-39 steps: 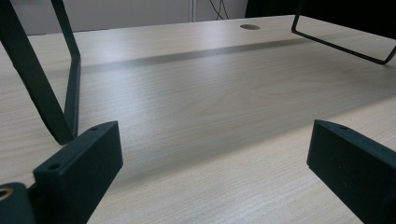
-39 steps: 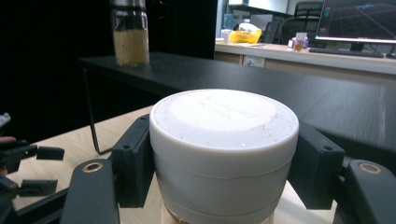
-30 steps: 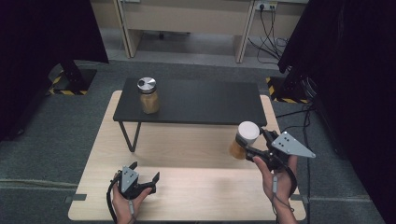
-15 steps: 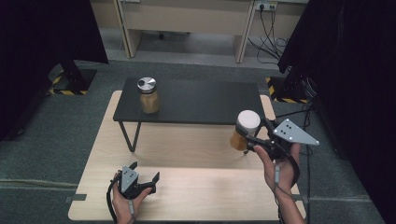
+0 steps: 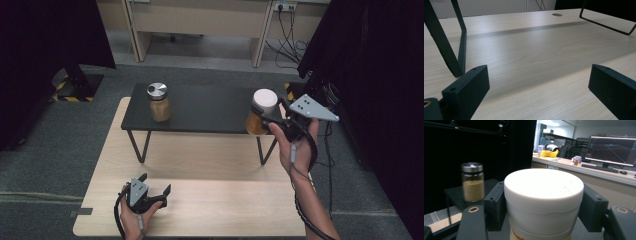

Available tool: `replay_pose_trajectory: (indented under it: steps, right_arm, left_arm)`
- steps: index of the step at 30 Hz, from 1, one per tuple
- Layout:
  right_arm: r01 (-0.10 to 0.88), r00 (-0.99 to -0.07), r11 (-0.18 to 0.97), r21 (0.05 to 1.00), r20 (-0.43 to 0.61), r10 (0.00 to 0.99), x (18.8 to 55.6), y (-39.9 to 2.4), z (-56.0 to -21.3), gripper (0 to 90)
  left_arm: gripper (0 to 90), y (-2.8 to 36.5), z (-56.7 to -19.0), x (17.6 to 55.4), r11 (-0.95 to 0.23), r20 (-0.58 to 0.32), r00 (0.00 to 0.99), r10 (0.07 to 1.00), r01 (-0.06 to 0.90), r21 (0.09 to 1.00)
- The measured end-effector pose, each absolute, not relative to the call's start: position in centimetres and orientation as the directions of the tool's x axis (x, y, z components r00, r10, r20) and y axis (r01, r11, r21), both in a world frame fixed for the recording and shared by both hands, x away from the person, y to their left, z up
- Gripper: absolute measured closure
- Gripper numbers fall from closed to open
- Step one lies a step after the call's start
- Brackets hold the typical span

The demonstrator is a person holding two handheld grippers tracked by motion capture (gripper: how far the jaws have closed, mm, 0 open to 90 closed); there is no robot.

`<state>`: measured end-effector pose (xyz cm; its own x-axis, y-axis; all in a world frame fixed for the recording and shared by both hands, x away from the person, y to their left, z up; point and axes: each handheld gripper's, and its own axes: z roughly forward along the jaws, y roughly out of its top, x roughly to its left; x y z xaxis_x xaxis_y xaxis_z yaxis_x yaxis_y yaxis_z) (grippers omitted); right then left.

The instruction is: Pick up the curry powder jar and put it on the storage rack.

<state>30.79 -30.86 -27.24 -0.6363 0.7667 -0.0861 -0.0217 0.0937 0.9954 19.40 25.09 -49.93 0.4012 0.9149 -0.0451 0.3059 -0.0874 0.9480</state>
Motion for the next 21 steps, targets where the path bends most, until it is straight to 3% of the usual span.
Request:
replay_pose_trajectory:
  steps: [7,21]
  right_arm:
    - [0.016,-0.615,0.085,0.996,-0.057,0.786,34.5,-29.5,-26.9,34.0]
    - [0.079,-0.59,0.08,0.994,-0.019,0.807,37.6,-28.2,-27.5,33.9]
  left_arm:
    - [2.6,25.1,-49.9,19.4,-0.088,-0.044,0.401,0.915,0.305,0.948]
    - [2.6,25.1,-49.9,19.4,-0.092,-0.041,0.404,0.914,0.305,0.948]
